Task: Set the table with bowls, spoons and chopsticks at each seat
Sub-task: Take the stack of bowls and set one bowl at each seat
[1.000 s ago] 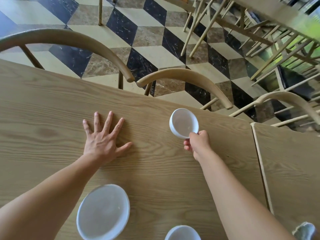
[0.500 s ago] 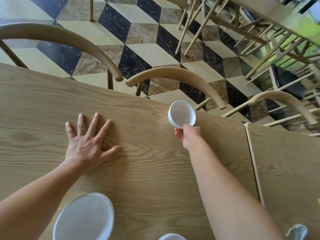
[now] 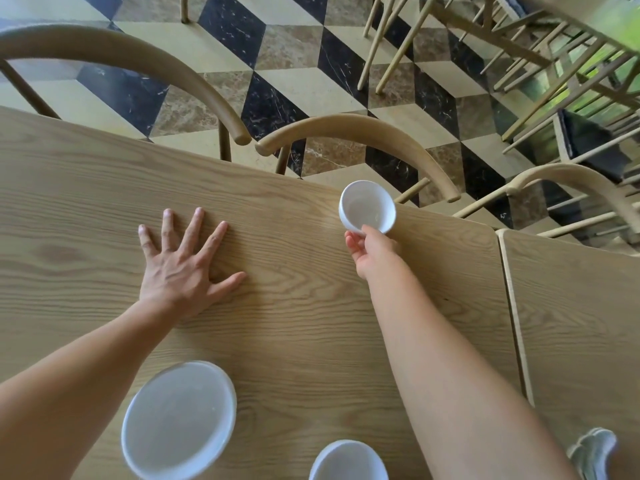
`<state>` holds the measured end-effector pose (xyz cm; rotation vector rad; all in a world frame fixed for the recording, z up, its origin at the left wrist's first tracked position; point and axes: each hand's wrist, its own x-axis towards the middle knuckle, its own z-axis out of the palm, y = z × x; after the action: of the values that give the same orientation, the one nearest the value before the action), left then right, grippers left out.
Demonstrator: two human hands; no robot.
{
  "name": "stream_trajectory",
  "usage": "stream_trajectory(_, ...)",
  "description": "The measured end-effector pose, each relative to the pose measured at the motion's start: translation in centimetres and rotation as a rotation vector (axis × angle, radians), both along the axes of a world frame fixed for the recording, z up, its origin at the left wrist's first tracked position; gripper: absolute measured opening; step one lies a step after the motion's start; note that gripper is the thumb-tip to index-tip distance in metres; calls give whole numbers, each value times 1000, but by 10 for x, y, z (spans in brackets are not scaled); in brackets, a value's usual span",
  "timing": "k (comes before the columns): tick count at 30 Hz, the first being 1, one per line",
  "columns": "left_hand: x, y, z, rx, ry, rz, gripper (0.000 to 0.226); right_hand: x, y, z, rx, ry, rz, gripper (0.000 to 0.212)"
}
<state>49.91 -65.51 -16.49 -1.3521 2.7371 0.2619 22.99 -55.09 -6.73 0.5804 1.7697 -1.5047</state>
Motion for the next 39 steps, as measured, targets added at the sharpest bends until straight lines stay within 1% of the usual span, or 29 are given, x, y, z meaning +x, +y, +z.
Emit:
stream_trajectory(2, 0, 0, 0, -5, -1, -2, 100, 1, 0, 1, -32, -40, -47, 5)
stream_trajectory(7, 0, 1, 1, -4, 10, -2, 99, 1, -1, -1, -50, -78, -88, 13)
stream_trajectory(12, -1, 0, 0, -8, 8, -8, 100, 4, -2, -1, -102, -115, -147, 8)
stream_trajectory(23, 0, 1, -1, -27, 6, -12, 99, 10, -7, -4, -165, -157, -225, 10)
stream_trajectory(27, 0, 0, -1, -28, 9, -9, 100, 15, -9, 1, -166, -162, -225, 11)
stream_trajectory(31, 0, 0, -1, -30, 17, -10, 100, 18, -9, 6, -174, -182, -229, 17)
stream_trajectory(36, 0, 0, -1, -25, 22, -8, 100, 22, -12, 5, -186, -201, -201, 11)
stream_trajectory(39, 0, 0, -1, -30, 22, -9, 100, 22, -13, 3, -195, -203, -188, 11)
